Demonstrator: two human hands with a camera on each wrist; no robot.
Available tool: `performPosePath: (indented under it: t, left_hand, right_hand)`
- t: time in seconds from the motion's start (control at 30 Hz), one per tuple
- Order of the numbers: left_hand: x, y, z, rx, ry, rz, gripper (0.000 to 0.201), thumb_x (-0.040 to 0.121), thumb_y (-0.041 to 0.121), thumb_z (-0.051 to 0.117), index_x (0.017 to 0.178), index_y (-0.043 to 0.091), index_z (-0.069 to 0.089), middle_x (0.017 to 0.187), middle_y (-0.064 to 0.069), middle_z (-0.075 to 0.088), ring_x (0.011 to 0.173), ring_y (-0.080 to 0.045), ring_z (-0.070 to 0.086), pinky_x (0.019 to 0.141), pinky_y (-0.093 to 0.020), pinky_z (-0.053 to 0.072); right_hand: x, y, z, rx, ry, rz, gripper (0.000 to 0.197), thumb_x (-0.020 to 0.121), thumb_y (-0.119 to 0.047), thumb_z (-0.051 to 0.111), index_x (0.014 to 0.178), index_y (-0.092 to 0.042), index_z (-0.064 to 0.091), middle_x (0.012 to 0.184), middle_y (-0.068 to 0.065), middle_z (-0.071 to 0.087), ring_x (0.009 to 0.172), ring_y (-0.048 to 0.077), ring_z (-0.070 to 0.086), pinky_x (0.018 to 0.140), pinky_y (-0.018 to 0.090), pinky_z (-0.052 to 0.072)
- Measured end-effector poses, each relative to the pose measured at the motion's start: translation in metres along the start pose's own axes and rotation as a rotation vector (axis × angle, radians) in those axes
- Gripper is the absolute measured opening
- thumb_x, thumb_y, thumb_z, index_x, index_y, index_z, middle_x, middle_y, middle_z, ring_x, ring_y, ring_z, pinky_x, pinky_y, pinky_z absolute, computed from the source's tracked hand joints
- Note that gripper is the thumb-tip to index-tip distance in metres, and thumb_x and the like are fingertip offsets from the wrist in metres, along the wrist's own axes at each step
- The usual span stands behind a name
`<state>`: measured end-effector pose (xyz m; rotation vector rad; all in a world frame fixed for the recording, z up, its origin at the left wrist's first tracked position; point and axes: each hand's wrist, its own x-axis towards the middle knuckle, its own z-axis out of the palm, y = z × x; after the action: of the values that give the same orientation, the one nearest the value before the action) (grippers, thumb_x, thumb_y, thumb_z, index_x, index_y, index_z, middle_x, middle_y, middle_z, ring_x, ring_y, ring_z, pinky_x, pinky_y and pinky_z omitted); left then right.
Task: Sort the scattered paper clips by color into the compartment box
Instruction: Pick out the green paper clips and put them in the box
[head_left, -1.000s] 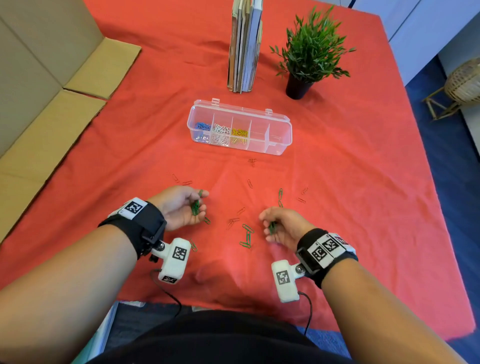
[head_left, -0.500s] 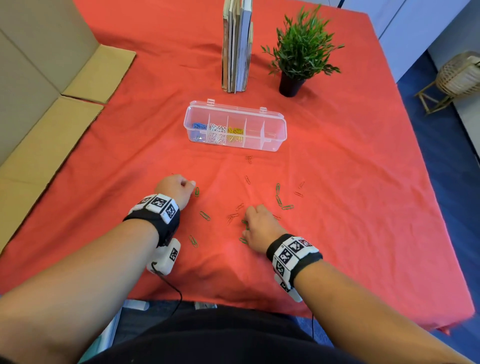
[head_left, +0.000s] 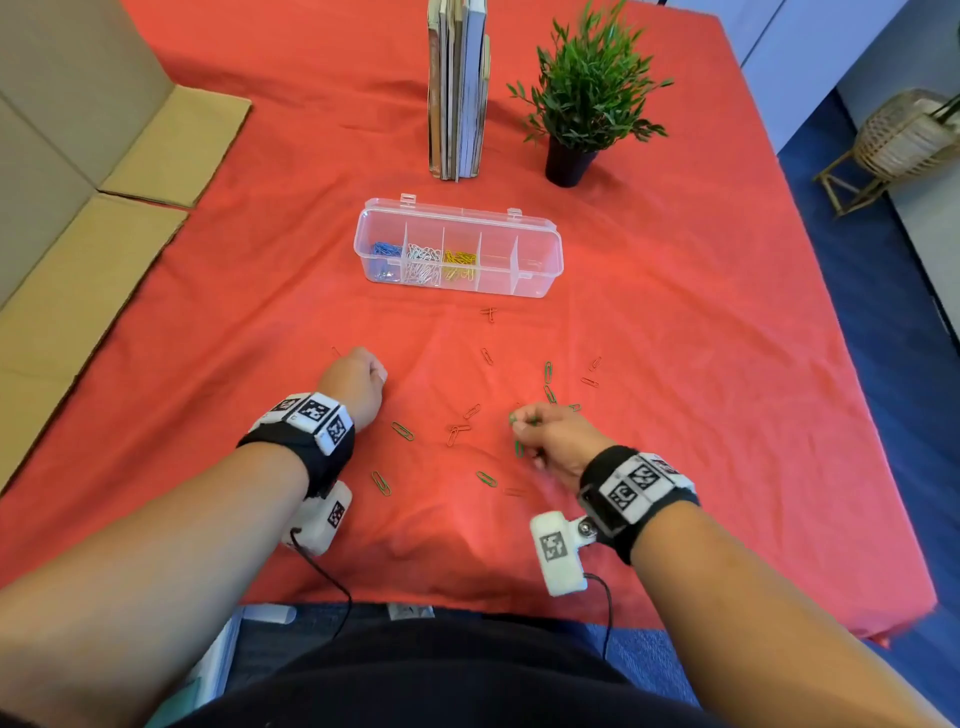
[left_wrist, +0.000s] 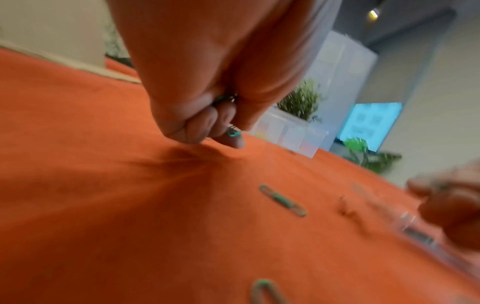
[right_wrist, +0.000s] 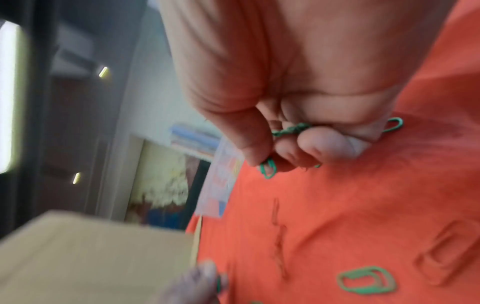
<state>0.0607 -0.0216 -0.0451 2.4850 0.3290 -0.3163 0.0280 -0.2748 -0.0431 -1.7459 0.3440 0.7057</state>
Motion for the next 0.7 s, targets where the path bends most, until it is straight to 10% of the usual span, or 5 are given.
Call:
performPosePath:
  t: [0.27,0.37,0.47,0.57,0.7]
  left_hand:
    - [-0.035,-0.003,-0.011,-0.836,-0.416,-0.395,0.032,0.095,0.041,0.043,0.07,0.02,0.047,0.06,0.003,0.041,0.041,-0.007,0.042,0.039,-0.016,0.042]
    - [-0.04,-0.014,-0.01,-0.396,-0.42,-0.097,0.033,0.086,0.045,0.057,0.066,0.019,0.052,0.056,0.0,0.045,0.048,-0.013,0.042,0.048,-0.024,0.038]
    - [-0.045,-0.02,-0.008,0.068,-0.55,0.186,0.027,0.066,0.043,0.076,0.075,0.019,0.066,0.07,0.001,0.063,0.068,-0.01,0.055,0.068,-0.026,0.044]
    - [-0.053,-0.02,-0.002,0.399,-0.543,0.3,0.028,0.064,0.033,0.079,0.088,0.021,0.069,0.077,0.009,0.058,0.077,-0.009,0.053,0.065,-0.019,0.037]
    - [-0.054,-0.02,0.003,0.452,-0.497,0.358,0.018,0.068,0.031,0.074,0.081,0.019,0.069,0.075,0.008,0.059,0.074,-0.01,0.053,0.067,-0.018,0.037]
  right_hand:
    - [-0.014,-0.002,-0.008,0.458,-0.138,0.261,0.021,0.088,-0.015,0.044,0.071,-0.013,0.056,0.059,0.001,0.047,0.043,0.011,0.047,0.039,0.019,0.042]
    - [-0.016,-0.003,0.009,-0.194,-0.094,0.128,0.019,0.085,-0.014,0.053,0.067,-0.02,0.053,0.06,0.001,0.044,0.039,0.01,0.039,0.038,0.018,0.032]
    - [-0.018,-0.002,0.026,-0.932,-0.057,-0.149,0.013,0.084,-0.023,0.055,0.072,-0.024,0.051,0.083,0.007,0.062,0.08,0.024,0.062,0.065,0.026,0.043]
    - [-0.019,0.006,0.04,-1.183,-0.032,-0.312,0.022,0.085,-0.02,0.053,0.104,-0.01,0.053,0.115,0.015,0.057,0.11,0.031,0.056,0.092,0.036,0.045]
    - [-0.026,0.013,0.054,-1.369,0.011,-0.395,0.036,0.082,0.002,0.041,0.117,-0.003,0.045,0.118,0.018,0.047,0.105,0.036,0.057,0.088,0.045,0.05]
